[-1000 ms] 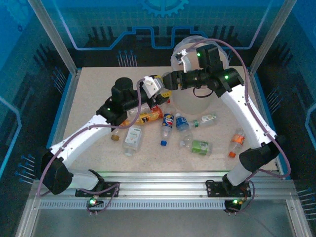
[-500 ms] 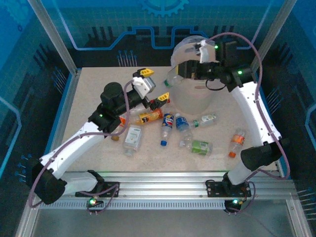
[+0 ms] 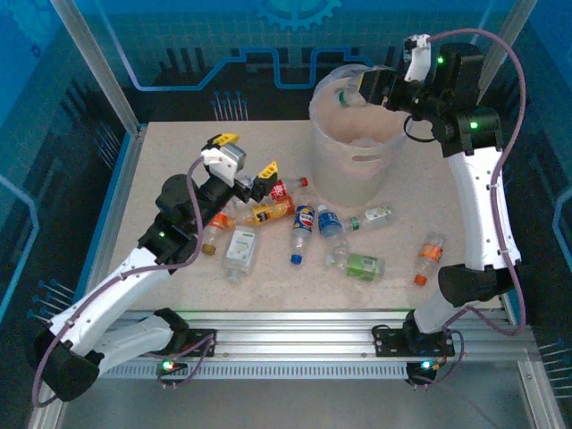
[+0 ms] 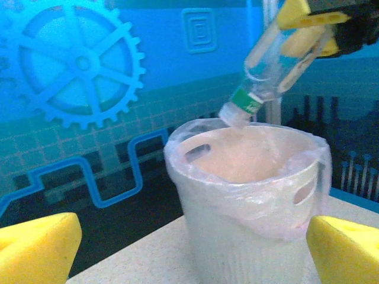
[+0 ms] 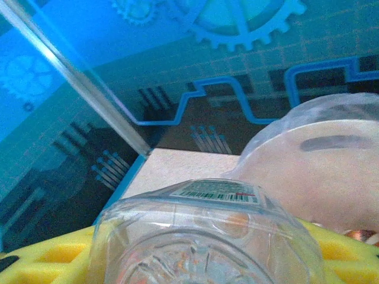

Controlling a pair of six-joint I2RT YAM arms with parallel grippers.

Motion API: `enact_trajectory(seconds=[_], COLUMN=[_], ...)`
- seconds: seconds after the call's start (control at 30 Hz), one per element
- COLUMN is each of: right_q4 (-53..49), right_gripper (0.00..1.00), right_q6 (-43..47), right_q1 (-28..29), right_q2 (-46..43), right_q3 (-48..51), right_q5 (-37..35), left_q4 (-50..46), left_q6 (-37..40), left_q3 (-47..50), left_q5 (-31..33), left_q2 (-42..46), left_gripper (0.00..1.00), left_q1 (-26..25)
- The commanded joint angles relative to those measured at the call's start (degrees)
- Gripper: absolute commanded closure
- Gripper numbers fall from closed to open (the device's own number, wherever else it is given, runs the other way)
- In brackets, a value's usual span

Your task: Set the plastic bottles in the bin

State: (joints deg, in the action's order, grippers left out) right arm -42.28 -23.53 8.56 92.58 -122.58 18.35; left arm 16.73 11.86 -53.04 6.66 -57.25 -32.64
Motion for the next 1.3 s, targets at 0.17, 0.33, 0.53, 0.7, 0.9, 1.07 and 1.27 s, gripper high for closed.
enact_trajectory(seconds=[0.17,0.33,0.53,0.7,0.9,1.07,1.27], right_q4=[-1.9,-5.1,-6.9,-7.1,-7.2,-8.5,-10.6], right_gripper=[0.60,0.60,0.60,0.60,0.56,0.49,0.35], right_q6=[2.5,1.8,-0.7,-2.7,-4.7,-5.7,-4.9], right_q1=[-0.4,0.0,0.0,-0.1,-0.8,-1.7,-2.0], right_q2=[8.5,14.3,20.8,24.6,28.3,30.9,33.2], right_q3=[-7.1,-10.5,-12.7,-12.9,-12.7,-12.6,-12.6], right_q5=[-9.2,-7.2,-4.8,-2.4,1.6,3.2,2.0], left_q4=[-9.2,-12.3,-17.0,-19.6,-21.7,-22.2,-23.4], left_q6=[-8.6,-13.4,-19.0,-21.1,-22.8,-23.4,-23.7], left_q3=[-1.4,-1.5,-2.0,-2.0,-1.5,-1.6,-2.0], left_q5=[13.7,16.9,18.0,18.7,18.7,18.4,18.5], left_q2=[0.8,0.5,0.6,0.5,0.5,0.3,-0.5], left_gripper=[0.01,0.01,0.01,0.01,0.01,0.01,0.01], left_q1=[0.6,2.4,5.5,6.8,8.2,8.6,8.8])
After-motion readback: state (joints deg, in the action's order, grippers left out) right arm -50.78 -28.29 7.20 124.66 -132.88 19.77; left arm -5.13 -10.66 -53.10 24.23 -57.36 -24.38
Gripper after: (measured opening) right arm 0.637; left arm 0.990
